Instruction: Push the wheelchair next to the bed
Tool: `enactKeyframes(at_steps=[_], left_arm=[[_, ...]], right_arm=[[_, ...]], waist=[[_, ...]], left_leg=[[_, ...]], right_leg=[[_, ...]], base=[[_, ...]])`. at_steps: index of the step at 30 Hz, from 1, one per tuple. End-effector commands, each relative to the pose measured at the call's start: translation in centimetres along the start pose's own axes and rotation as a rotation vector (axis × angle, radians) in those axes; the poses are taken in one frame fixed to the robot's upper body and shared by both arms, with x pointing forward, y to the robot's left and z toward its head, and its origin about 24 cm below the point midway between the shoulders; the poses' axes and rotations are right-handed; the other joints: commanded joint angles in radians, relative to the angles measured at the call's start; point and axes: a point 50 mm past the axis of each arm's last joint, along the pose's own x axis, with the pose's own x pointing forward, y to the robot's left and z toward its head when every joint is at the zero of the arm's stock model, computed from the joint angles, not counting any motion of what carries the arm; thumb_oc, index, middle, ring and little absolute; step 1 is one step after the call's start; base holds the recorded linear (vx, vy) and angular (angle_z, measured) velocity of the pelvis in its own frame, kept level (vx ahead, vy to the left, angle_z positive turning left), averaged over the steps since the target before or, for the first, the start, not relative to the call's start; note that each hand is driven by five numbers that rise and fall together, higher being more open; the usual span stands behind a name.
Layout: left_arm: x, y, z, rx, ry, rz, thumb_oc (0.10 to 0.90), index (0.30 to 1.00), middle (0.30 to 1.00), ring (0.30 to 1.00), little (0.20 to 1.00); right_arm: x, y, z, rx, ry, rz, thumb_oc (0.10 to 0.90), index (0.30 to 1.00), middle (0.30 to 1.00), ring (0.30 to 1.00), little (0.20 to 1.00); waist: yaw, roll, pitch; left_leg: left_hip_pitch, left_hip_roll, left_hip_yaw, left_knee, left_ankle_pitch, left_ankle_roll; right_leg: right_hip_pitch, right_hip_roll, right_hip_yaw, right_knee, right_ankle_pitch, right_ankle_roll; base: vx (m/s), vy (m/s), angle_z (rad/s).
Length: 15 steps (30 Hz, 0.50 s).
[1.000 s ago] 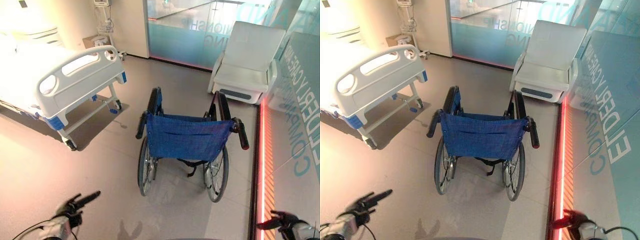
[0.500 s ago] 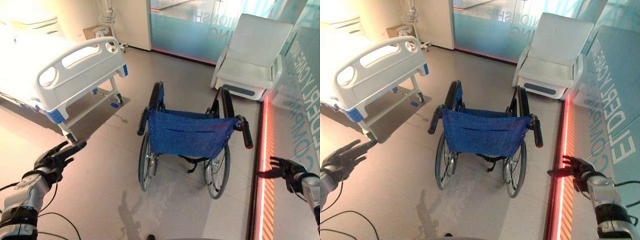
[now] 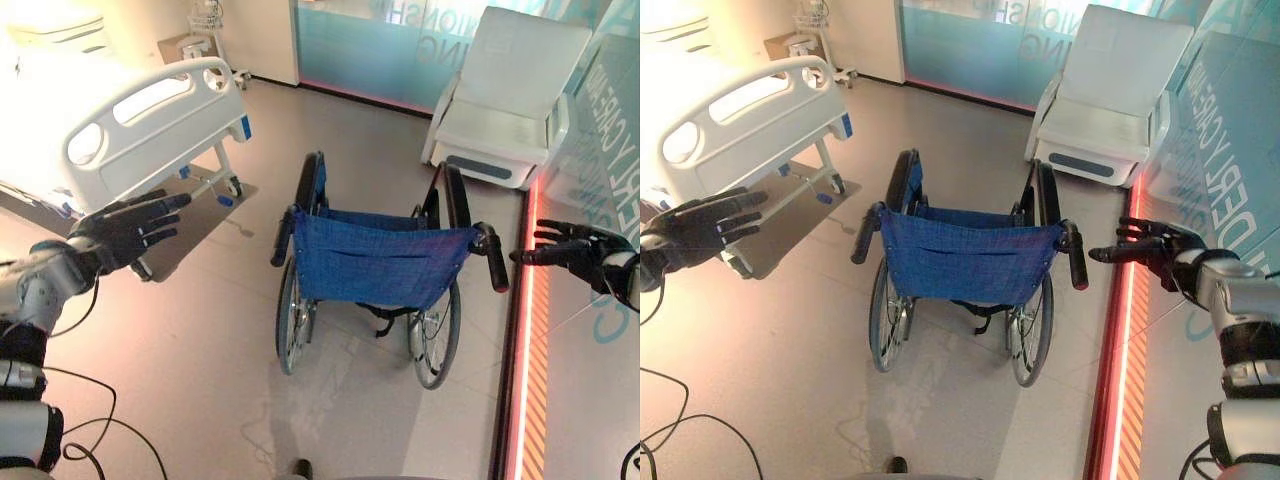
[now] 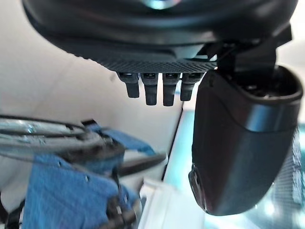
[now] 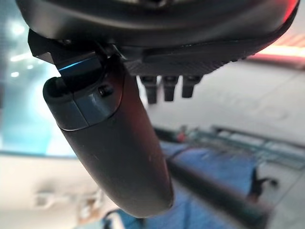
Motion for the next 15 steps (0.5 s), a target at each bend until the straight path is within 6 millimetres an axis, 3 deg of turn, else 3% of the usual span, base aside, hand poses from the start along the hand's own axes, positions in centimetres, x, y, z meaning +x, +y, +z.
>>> enactKeyframes(at_steps=[1,10,15], left_arm=[[-0.4,-1.6,5.3,-0.035,-0.188,-0.109,0.8,0.9,0.9,0.9,0.9],[1.5,-5.3,6.9,0.018,-0.166,-0.187,0.8,0.9,0.9,0.9,0.9],[2.2,-6.3,6.5,0.035,-0.135,-0.194,0.8,0.9,0.9,0.9,0.9]], right_arm=[[-2.0,-1.2,6.0,-0.06,-0.135,0.027,0.8,0.9,0.9,0.9,0.9],[-0.3,1.3,7.1,-0.038,-0.077,0.109,0.8,0.9,0.9,0.9,0.9],[0.4,2.2,7.2,-0.032,-0.019,0.098,0.8,0.9,0.9,0.9,0.9]], waist=[[-0.003,0.037,-0.099],[0.001,0.034,-0.113],[0.005,0.032,-0.117]], left_leg=[[0.022,-0.015,0.063,0.003,-0.067,-0.037],[0.018,-0.021,0.059,0.003,-0.062,-0.037],[0.018,-0.024,0.058,0.003,-0.063,-0.037]], right_leg=[[-0.048,0.009,-0.02,0.001,0.082,0.013],[-0.049,0.008,-0.027,0.001,0.081,0.012],[-0.049,0.007,-0.031,0.001,0.081,0.013]], base=[[0.0,0.0,0.0],[0.0,0.0,0.0],[0.01,0.003,0.0]])
